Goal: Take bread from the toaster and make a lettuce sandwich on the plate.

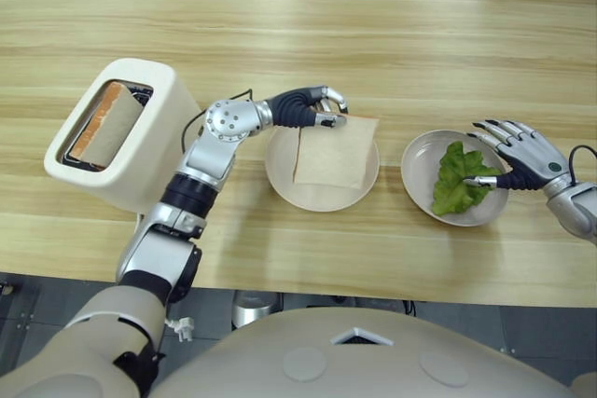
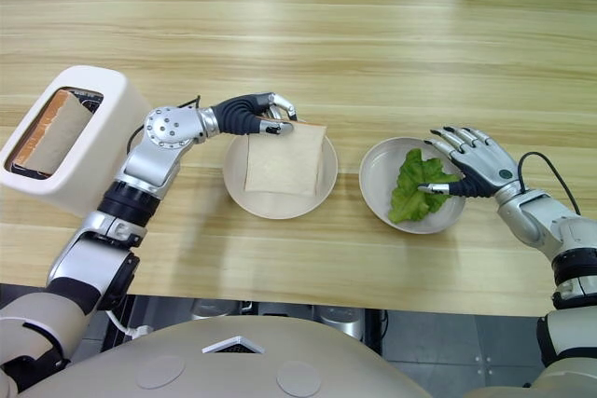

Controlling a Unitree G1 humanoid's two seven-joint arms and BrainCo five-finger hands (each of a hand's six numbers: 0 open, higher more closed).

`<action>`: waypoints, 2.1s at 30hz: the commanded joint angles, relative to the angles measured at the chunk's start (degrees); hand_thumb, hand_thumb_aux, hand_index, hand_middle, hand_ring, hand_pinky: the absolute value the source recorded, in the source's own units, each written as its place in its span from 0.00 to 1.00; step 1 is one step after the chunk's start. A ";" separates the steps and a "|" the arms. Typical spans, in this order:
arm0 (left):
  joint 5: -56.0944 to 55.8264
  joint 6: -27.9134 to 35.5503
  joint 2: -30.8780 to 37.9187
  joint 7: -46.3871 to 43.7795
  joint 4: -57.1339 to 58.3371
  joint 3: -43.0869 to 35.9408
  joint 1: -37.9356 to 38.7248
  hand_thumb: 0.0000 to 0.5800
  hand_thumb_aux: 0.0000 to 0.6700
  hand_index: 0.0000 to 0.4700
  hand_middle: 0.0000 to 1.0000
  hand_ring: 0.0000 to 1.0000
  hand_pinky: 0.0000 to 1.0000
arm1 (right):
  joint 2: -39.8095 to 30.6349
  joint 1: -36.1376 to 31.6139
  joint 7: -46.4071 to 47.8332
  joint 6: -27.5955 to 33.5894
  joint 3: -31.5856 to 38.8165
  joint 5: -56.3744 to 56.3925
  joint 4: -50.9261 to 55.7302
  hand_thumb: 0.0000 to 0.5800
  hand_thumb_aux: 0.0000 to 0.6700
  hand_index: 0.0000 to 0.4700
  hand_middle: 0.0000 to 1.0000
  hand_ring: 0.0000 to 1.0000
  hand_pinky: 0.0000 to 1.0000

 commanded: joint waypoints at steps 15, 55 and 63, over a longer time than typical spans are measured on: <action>11.83 -13.61 -2.17 5.35 26.76 -1.18 -6.51 1.00 1.00 0.98 1.00 1.00 1.00 | 5.29 -5.93 -7.28 2.74 12.21 -1.23 10.99 0.20 0.11 0.10 0.00 0.00 0.00; 17.63 -15.81 5.70 17.59 19.07 4.14 -11.50 0.00 0.00 0.00 0.00 0.00 0.00 | 11.74 -4.07 11.46 -6.23 3.86 12.97 -29.01 1.00 1.00 0.98 0.00 0.00 0.00; 26.41 -8.66 11.34 22.50 11.68 1.98 -9.04 0.00 0.00 0.00 0.00 0.00 0.00 | 20.09 -11.15 13.46 -8.48 10.14 7.18 -21.72 1.00 1.00 0.98 0.00 0.00 0.00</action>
